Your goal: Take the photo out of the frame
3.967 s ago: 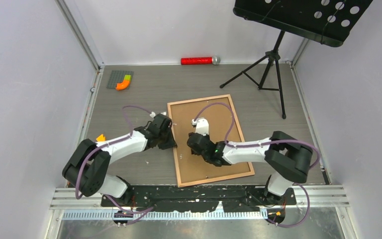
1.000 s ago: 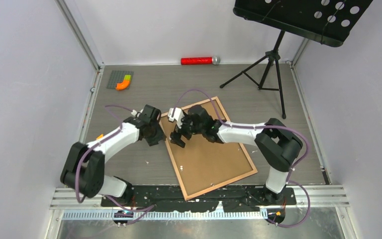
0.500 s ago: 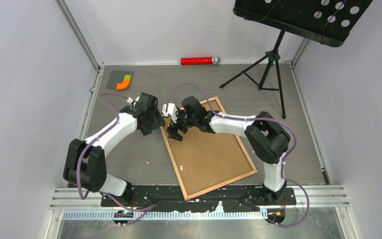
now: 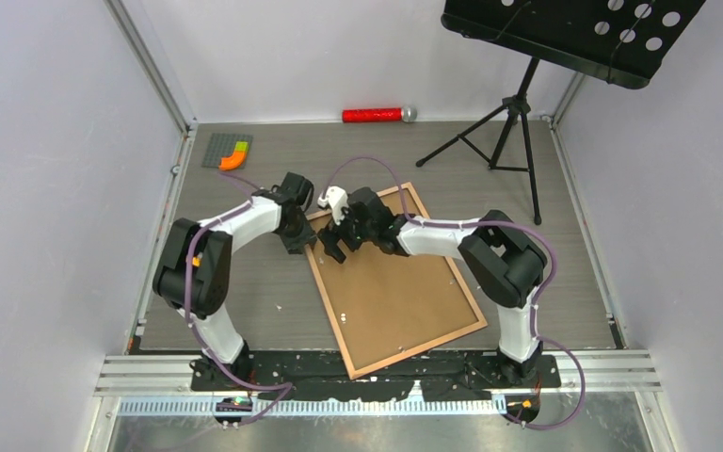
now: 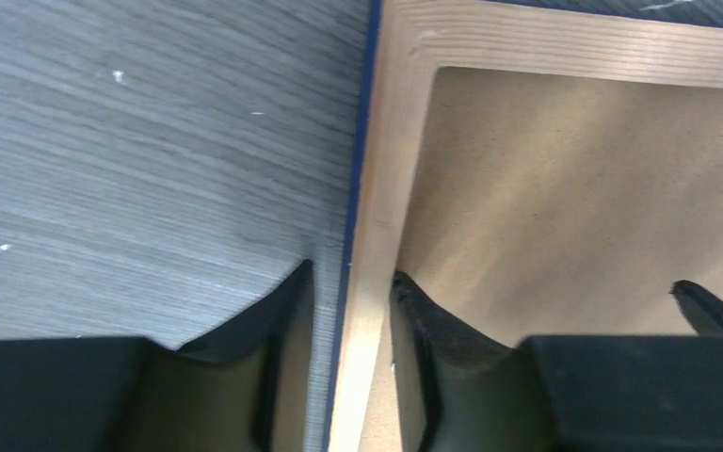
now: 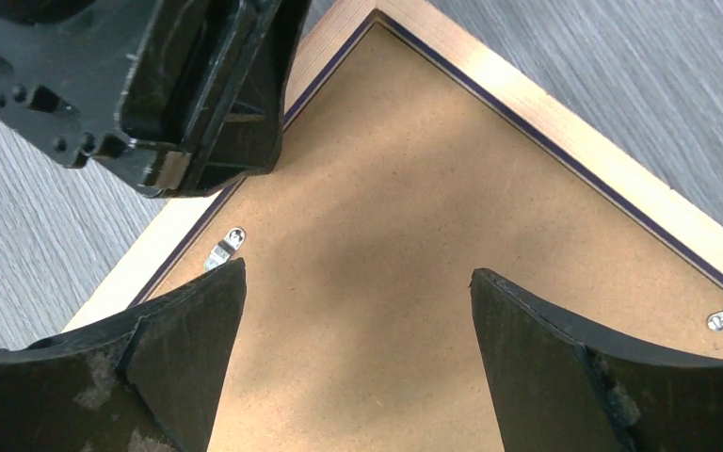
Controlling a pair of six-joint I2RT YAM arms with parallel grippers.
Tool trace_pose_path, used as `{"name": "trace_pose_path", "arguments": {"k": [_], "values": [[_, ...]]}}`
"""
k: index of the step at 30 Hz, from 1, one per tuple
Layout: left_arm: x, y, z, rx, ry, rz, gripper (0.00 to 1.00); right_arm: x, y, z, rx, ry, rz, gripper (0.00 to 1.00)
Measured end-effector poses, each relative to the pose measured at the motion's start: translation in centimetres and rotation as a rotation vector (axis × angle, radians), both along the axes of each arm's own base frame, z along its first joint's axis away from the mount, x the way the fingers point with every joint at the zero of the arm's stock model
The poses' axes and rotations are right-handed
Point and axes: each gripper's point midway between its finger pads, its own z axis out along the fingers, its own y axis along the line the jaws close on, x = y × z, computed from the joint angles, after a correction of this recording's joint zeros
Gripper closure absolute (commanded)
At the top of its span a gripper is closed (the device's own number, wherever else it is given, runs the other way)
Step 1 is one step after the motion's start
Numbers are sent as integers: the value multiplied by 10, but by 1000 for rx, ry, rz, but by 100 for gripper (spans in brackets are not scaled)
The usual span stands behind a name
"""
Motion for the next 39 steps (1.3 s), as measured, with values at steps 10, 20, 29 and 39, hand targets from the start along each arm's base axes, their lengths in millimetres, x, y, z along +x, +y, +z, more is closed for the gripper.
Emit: {"name": "trace_pose_path", "arguments": {"k": [10, 20, 29, 39], "values": [[4, -7, 0, -27, 6, 9, 100, -9, 6, -1, -9, 43, -72, 5], [-24, 36, -1, -28, -72, 190, 100, -6, -11, 8, -28, 44, -267, 1], [-70, 59, -1, -34, -69, 401, 100, -30, -142, 76, 25, 87, -825, 4], [-119, 31, 1, -15, -27, 366, 22, -103, -272, 0, -91, 344, -1296, 4]]}}
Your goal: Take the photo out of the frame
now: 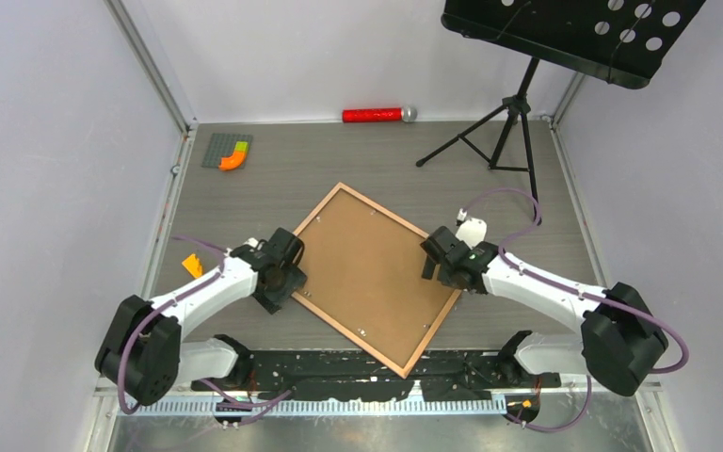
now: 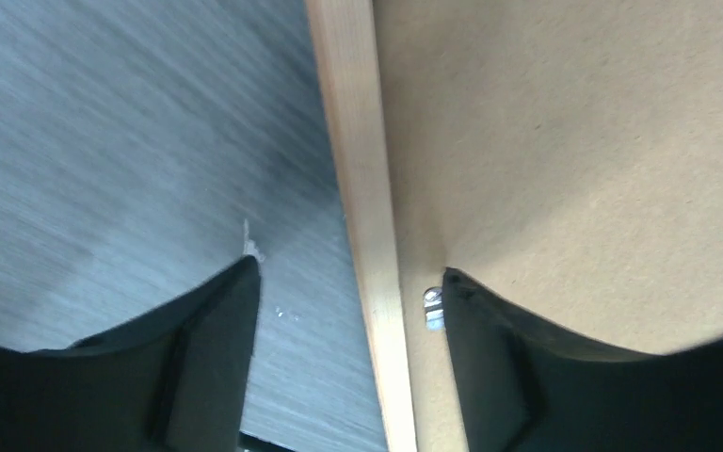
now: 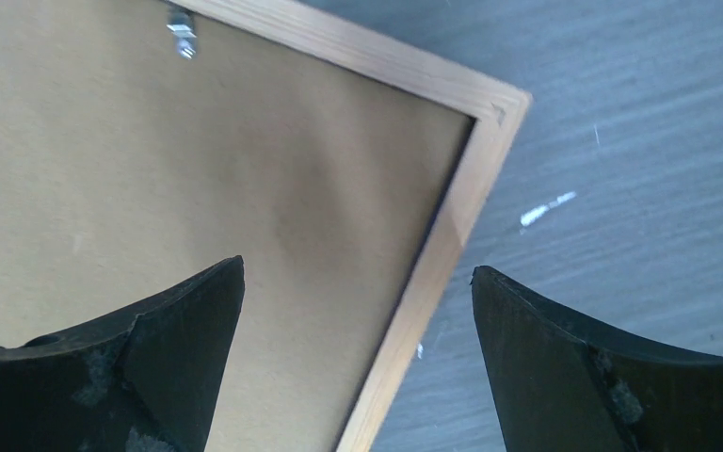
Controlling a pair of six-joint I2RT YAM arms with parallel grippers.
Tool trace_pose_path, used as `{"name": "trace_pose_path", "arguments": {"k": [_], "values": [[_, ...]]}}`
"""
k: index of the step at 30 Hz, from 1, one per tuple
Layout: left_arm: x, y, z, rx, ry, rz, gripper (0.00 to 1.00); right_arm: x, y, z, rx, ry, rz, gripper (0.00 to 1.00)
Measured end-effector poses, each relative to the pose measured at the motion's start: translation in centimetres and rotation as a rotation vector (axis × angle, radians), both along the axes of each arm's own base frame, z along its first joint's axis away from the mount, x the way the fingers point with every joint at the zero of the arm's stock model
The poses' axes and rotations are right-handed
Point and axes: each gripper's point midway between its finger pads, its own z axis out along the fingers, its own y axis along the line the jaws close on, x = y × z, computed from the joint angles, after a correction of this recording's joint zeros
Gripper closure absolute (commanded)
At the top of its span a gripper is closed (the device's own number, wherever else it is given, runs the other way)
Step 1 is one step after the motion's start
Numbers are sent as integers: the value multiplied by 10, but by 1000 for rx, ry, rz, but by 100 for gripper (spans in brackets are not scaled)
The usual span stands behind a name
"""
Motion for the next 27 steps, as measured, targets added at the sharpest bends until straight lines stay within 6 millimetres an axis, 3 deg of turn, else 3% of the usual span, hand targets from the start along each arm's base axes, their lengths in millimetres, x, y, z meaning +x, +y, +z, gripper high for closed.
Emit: {"name": "trace_pose_path", "arguments": {"k": [4, 8, 13, 15, 16, 18, 24, 27], "values": [[-14, 1, 4, 23, 31, -46, 6, -14, -10, -8, -14, 50, -52, 4], [-17, 6, 26, 23, -26, -83, 0, -22, -18, -13, 3, 54, -87, 1], [8, 12, 77, 58, -207, -148, 0, -31, -21, -36, 14, 93, -97, 30], [20, 14, 96, 72, -270, -180, 0, -21, -14, -36, 35, 75, -96, 43], [25, 16, 103, 78, -294, -190, 0, -18, -11, -37, 36, 72, -92, 56], [36, 21, 111, 98, -330, -215, 0, -11, -11, -37, 34, 55, -93, 71], [51, 33, 115, 84, -358, -257, 0, 22, -12, -34, 73, 17, -39, 94], [53, 37, 113, 84, -350, -276, 0, 41, -25, -33, 54, 38, 27, 95]]}}
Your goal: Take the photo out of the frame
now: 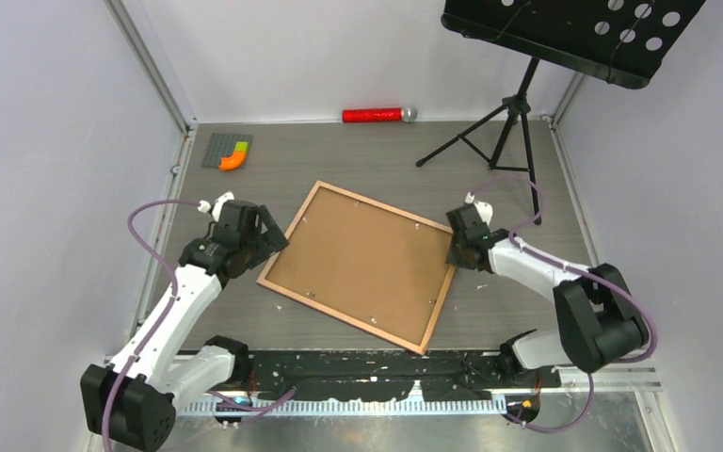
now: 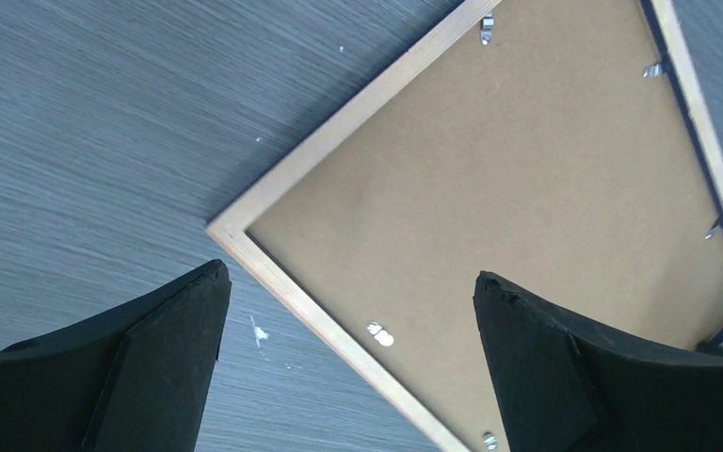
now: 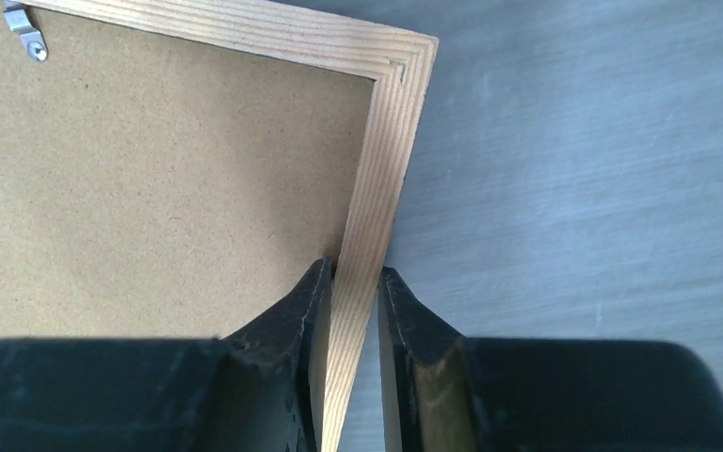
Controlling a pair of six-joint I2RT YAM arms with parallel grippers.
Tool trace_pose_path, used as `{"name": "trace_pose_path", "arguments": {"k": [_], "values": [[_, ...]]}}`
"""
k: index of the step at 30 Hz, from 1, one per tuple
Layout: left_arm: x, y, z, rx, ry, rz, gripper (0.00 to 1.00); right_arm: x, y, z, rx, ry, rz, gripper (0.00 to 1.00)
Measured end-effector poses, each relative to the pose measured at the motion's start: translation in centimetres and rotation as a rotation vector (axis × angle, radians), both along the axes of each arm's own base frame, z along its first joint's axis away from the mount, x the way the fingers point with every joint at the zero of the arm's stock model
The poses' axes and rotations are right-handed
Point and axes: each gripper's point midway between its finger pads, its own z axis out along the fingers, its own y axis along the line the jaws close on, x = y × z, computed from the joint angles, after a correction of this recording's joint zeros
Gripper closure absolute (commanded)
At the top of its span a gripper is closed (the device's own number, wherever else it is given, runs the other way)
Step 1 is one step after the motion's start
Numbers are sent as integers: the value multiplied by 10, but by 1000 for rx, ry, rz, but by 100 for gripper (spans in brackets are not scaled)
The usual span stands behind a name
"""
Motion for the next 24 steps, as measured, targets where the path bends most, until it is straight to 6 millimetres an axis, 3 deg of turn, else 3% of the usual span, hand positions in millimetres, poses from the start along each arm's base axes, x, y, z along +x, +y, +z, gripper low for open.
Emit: {"name": "trace_pose_path", "arguments": {"k": [6, 10, 13, 18, 24], "values": [[0, -4, -17, 13, 73, -67, 0, 35, -4, 1, 51, 68, 202, 95], [-2, -6, -37, 30, 150, -88, 0, 57, 4, 6, 3, 63, 371, 95], [-8, -3, -51, 34, 187, -83, 1, 72, 0, 16, -70, 49, 487, 95], [-28, -8, -83, -6, 249, -104, 12, 94, -17, 28, -155, 21, 610, 95], [-50, -24, -111, -106, 300, -151, 22, 104, -37, 16, -204, 68, 657, 93]]}}
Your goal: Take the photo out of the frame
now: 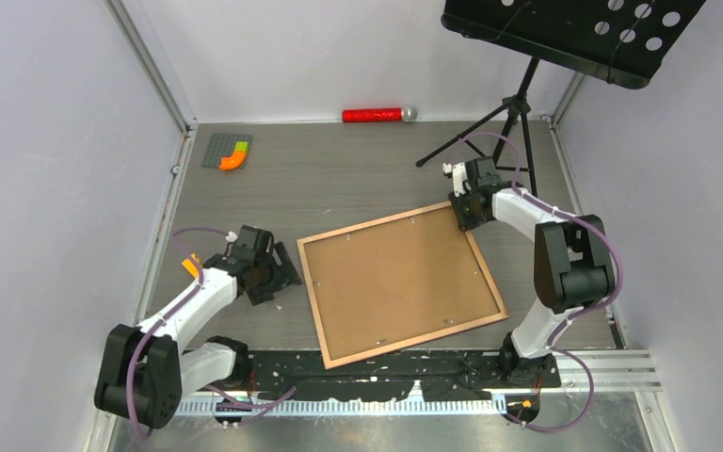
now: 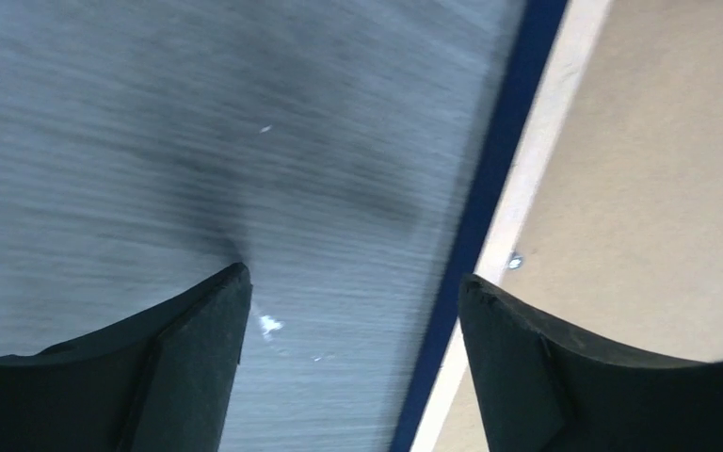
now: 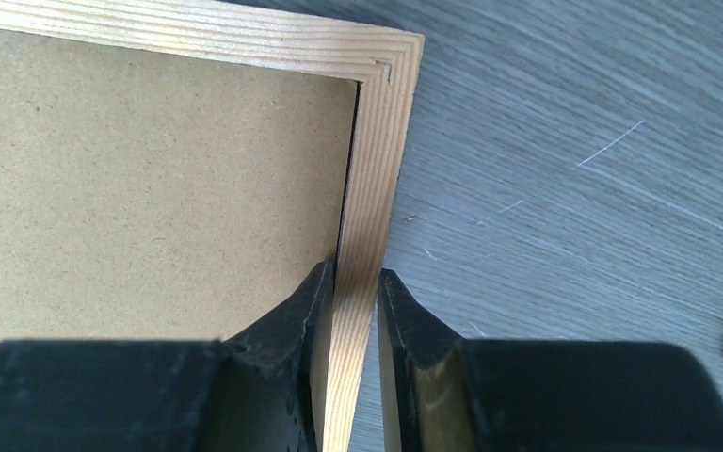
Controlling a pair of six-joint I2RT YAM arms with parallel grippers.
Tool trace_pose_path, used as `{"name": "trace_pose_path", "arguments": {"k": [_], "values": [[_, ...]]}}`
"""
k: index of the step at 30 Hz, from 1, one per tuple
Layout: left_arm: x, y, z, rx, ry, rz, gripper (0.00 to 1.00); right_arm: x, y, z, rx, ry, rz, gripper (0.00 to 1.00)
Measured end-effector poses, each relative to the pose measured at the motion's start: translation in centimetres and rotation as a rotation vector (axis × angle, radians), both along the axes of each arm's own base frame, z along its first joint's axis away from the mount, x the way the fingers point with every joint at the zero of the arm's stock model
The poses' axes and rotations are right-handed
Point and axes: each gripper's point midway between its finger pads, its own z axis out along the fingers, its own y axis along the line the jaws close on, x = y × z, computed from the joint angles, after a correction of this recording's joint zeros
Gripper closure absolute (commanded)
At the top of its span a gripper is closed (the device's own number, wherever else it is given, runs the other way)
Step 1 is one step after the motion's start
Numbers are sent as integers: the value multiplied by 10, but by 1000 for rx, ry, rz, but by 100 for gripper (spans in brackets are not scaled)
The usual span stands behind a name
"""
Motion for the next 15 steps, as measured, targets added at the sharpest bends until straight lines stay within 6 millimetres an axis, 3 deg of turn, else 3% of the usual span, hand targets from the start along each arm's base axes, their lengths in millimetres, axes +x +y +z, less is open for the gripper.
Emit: {"name": "trace_pose_path", "arguments": {"k": [4, 6, 7, 8, 9, 10, 15], "values": [[8, -16, 4, -58, -42, -19, 23, -1, -3, -3, -5, 4, -11, 80], [10, -24, 4, -74, -50, -33, 25, -3, -5, -4, -11, -8, -17, 62], [12, -27, 4, -80, -51, -33, 25, -4, -6, -5, -17, -9, -21, 52], [14, -28, 5, -81, -47, -31, 25, -5, -8, -4, -23, -12, -26, 35], [20, -29, 7, -74, -45, -25, 26, -5, -10, -2, -34, -18, -33, 6], [23, -29, 7, -68, -48, -22, 28, -4, -12, 1, -39, -31, -40, 1], [65, -30, 23, -4, -85, 11, 39, 7, -13, 34, -31, -150, -66, 2]]}}
